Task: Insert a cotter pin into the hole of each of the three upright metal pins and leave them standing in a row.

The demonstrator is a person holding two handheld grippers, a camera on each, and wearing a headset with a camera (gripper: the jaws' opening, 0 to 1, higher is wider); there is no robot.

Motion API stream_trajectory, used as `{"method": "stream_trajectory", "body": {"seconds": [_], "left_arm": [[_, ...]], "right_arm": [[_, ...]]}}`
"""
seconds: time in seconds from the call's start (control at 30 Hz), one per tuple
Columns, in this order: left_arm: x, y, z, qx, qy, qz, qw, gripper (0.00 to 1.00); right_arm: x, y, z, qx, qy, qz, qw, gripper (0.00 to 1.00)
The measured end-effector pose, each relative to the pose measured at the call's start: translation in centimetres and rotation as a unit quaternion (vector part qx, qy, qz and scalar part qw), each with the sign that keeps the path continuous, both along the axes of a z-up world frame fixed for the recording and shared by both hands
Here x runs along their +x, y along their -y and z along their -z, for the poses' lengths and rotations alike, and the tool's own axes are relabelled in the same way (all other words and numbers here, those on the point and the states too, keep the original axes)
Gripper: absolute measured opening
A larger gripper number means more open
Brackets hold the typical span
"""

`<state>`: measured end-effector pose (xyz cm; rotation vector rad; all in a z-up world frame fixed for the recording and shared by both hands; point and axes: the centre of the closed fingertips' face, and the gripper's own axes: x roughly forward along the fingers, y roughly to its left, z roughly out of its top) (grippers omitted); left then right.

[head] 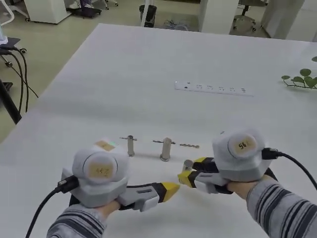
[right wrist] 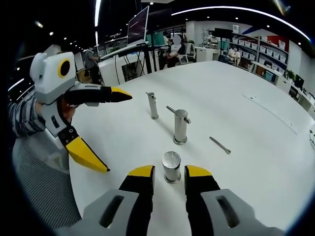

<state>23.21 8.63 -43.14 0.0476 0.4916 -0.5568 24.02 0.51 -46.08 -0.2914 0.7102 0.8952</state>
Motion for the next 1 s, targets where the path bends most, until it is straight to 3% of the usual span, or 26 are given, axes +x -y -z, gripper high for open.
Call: {"method": "stream_trajectory", "body": {"seconds": [0.17,0.3,0.43,0.77,1.0], "left_arm": [[0.0,0.0,0.1,0.0,0.0,-0.002,1.0,0.99],[0.0,0.0,0.0,-0.002,0.003,-0.002,1.0,0.99],[0.0,0.1,0.1,0.0,0.002,-0.001,1.0,0.99],[0.0,0.1,0.0,0.0,0.004,0.001,1.0,0.99],[0.1,-0.1,0.0,0.0,0.006,0.0,1.0,0.98]], "right_arm": [[-0.4,1.2,-0.2,-0.009,-0.003,-0.017,0.9998,0.24],[-0.1,2.3,-0.2,-0.032,0.008,-0.031,0.999,0.24],[0.7,3.1,-0.1,-0.044,0.006,-0.038,0.9983,0.24],[3.2,4.0,0.3,-0.101,0.002,-0.102,0.9896,0.23],[5.2,3.7,0.2,-0.12,0.002,-0.121,0.9854,0.21]]}}
